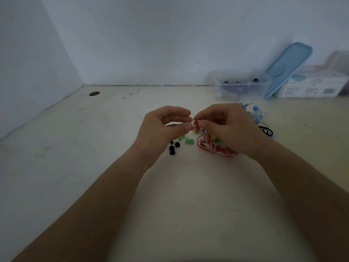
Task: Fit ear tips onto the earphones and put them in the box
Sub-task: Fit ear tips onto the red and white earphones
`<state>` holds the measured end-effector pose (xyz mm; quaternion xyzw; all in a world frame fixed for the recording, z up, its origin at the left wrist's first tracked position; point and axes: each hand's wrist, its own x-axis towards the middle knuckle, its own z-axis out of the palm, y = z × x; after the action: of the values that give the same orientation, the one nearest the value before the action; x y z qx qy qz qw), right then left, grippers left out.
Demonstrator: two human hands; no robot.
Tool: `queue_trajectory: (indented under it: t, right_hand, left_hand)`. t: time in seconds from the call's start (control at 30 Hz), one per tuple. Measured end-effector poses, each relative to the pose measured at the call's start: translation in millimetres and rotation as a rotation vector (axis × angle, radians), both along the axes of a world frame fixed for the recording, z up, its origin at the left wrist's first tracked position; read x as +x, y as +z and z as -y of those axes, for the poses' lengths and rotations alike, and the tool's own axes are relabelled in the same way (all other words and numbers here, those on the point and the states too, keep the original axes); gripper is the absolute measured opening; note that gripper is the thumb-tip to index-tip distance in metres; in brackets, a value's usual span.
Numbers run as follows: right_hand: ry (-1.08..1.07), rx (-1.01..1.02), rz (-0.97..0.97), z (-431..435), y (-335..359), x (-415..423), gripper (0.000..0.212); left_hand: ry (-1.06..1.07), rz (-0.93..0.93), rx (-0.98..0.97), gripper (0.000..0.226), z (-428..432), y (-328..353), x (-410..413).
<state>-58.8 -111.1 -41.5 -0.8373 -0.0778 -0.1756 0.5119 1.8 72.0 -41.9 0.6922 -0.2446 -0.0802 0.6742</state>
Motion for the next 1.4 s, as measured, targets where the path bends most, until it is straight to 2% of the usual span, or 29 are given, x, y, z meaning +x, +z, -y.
queue_trajectory:
  t: [0.27,0.53,0.67,1.4]
  right_hand:
    - [-0.006,0.006,0.009,0.6,-0.9,1.3,0.01]
    - [0.002,-0.035,0.027,1.8,-0.1,0.6,0.012]
    - [0.002,-0.035,0.037,0.9,0.9,-0.1,0.011]
    - [-0.087,-0.03,0.106,-4.2,-5.7,2.4,0.009]
  left_hand:
    - [-0.038,-0.092,-0.054,0.024,0.7,-2.1,1.0]
    - [-0.114,-0.236,-0.139,0.033,2.9,-4.5,1.6]
    - [-0.124,-0.289,-0.157,0.025,2.8,-5.4,3.0]
    - [-0.095,-0.278,-0.18,0.021,4.8,-6.5,3.3]
